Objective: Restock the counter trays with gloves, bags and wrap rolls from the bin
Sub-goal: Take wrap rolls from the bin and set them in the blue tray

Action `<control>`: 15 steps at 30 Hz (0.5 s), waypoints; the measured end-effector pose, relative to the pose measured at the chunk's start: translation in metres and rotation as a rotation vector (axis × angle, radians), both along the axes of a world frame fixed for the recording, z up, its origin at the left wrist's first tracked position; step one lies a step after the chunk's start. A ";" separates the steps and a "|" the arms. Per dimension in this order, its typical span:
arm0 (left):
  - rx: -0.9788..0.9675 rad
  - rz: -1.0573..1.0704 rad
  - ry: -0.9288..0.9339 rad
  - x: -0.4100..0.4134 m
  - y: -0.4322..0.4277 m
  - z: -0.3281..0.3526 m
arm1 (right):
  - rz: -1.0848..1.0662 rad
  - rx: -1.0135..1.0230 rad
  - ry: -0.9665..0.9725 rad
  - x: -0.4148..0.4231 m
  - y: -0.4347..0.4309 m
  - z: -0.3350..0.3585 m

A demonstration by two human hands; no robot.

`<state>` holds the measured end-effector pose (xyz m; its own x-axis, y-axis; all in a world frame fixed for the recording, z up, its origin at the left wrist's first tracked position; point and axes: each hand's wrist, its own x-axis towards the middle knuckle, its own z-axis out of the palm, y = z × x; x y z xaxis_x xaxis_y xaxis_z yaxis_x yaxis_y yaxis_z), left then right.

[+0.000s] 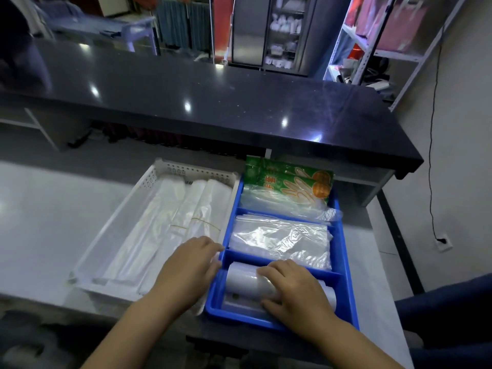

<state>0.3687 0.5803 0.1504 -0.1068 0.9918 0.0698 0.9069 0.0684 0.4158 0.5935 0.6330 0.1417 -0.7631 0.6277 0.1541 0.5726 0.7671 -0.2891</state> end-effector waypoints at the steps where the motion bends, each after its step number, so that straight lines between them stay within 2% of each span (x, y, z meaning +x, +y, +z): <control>1: -0.007 -0.031 0.013 0.004 -0.004 -0.004 | -0.008 -0.003 -0.007 -0.001 -0.001 0.000; 4: -0.027 -0.090 0.054 0.011 -0.018 -0.018 | -0.009 -0.010 -0.049 -0.003 0.000 -0.003; 15: 0.190 -0.059 0.035 0.010 -0.024 -0.030 | -0.065 -0.133 -0.112 -0.007 0.001 -0.003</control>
<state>0.3787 0.5567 0.1209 -0.0429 0.9649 0.2589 0.9212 -0.0622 0.3842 0.5870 0.6342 0.1383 -0.7281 0.6853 -0.0175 0.6540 0.6868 -0.3171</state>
